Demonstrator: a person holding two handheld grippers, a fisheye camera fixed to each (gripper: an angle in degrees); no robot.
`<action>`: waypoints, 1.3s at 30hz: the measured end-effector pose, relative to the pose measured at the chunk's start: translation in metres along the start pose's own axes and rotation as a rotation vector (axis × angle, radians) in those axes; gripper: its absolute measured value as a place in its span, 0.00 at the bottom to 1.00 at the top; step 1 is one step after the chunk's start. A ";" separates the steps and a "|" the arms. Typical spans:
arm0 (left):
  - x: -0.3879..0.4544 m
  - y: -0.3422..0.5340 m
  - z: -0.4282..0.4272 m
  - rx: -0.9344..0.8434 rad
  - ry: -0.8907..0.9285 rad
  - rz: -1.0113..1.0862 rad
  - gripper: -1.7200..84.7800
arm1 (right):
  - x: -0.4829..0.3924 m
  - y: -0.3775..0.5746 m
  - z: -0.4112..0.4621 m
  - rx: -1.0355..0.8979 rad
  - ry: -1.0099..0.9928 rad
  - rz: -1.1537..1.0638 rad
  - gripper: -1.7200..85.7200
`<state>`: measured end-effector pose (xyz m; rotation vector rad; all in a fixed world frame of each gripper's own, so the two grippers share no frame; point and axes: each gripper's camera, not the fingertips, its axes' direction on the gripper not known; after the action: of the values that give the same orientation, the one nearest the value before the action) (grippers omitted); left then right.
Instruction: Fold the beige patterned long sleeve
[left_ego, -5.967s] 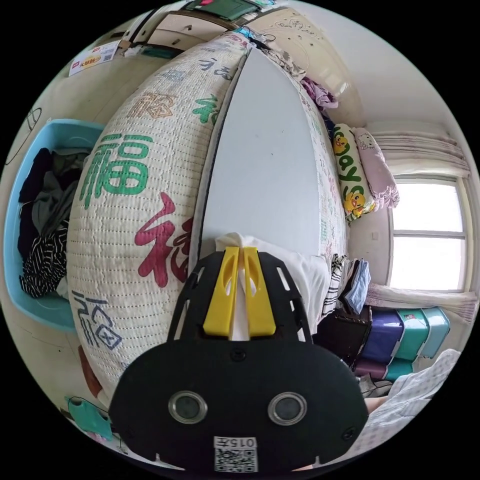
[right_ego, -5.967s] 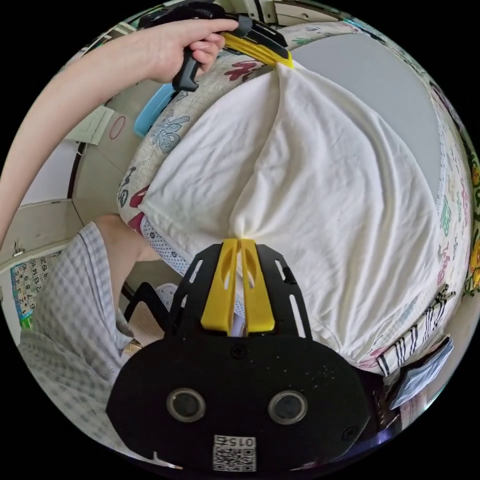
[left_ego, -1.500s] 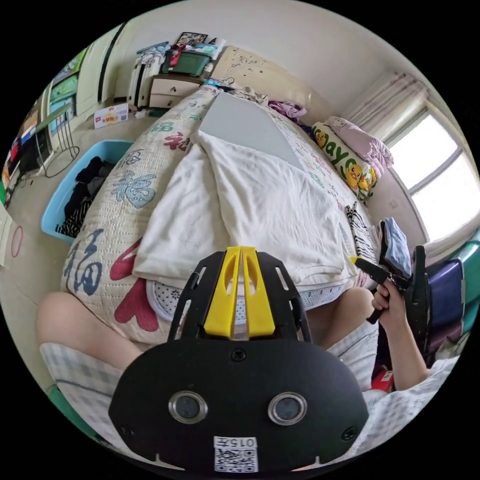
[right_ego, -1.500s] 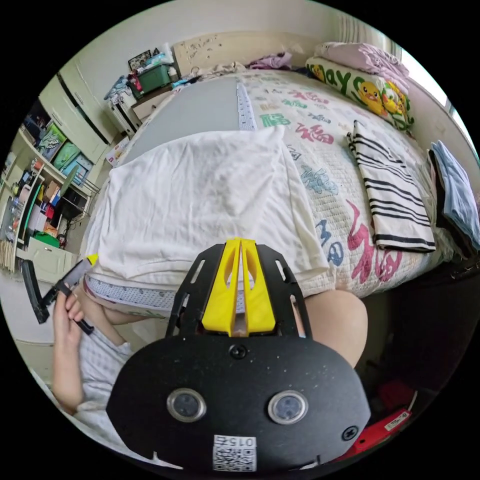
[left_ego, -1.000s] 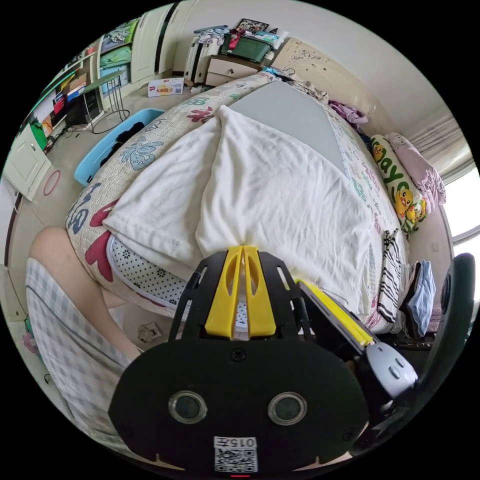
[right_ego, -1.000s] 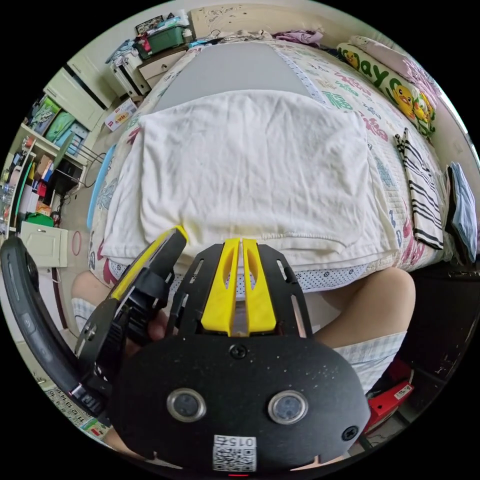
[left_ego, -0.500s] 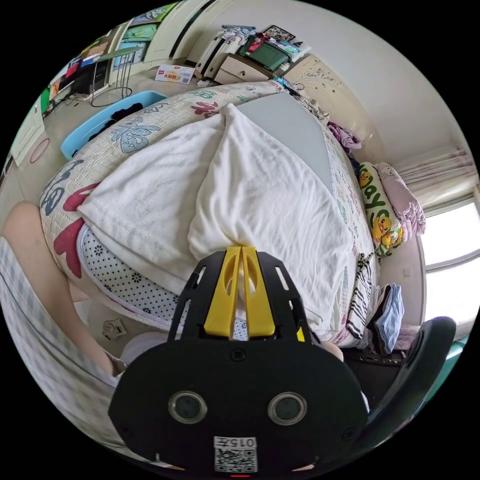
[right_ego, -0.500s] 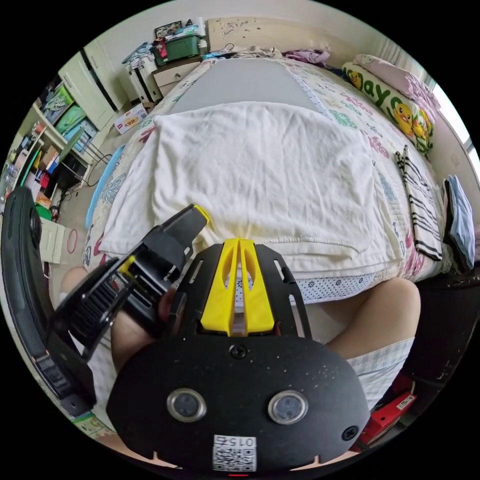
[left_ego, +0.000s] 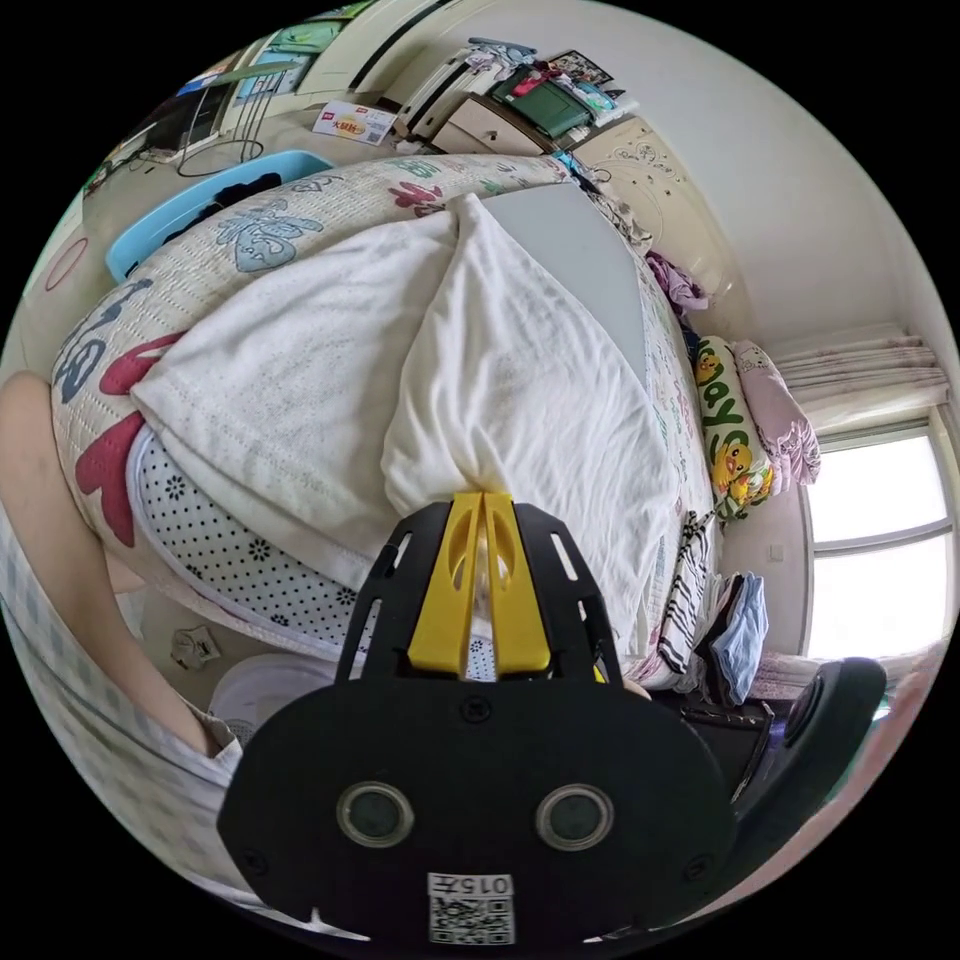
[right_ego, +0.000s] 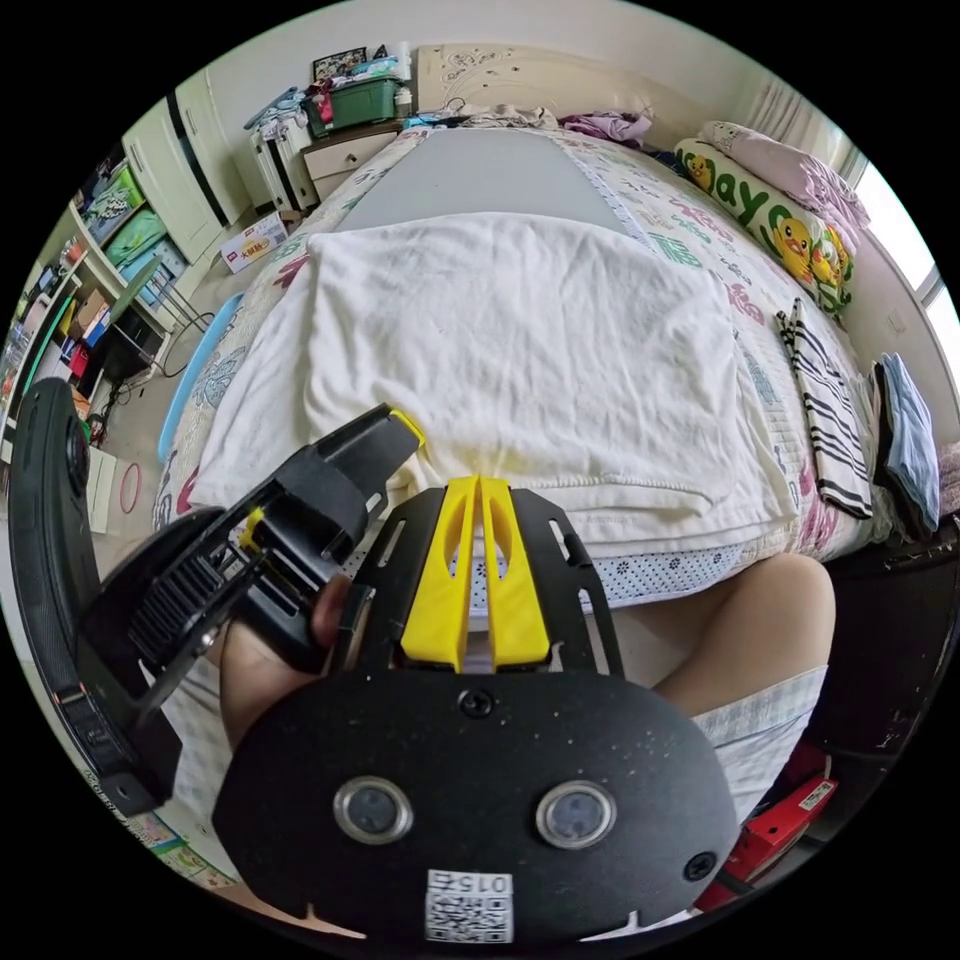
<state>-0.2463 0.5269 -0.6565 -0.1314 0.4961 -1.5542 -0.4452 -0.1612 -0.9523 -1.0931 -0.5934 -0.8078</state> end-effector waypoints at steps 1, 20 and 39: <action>-0.001 0.000 -0.001 0.000 0.001 -0.001 0.01 | 0.001 0.000 -0.005 -0.001 0.002 -0.003 0.19; -0.016 -0.017 -0.020 -0.005 0.008 -0.029 0.01 | 0.021 -0.001 -0.066 -0.017 -0.011 0.005 0.20; -0.033 -0.033 -0.020 -0.004 0.031 -0.052 0.01 | 0.009 0.002 -0.074 -0.028 -0.004 -0.013 0.20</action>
<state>-0.2823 0.5627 -0.6541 -0.1240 0.5236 -1.6080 -0.4360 -0.2325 -0.9725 -1.1179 -0.5944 -0.8281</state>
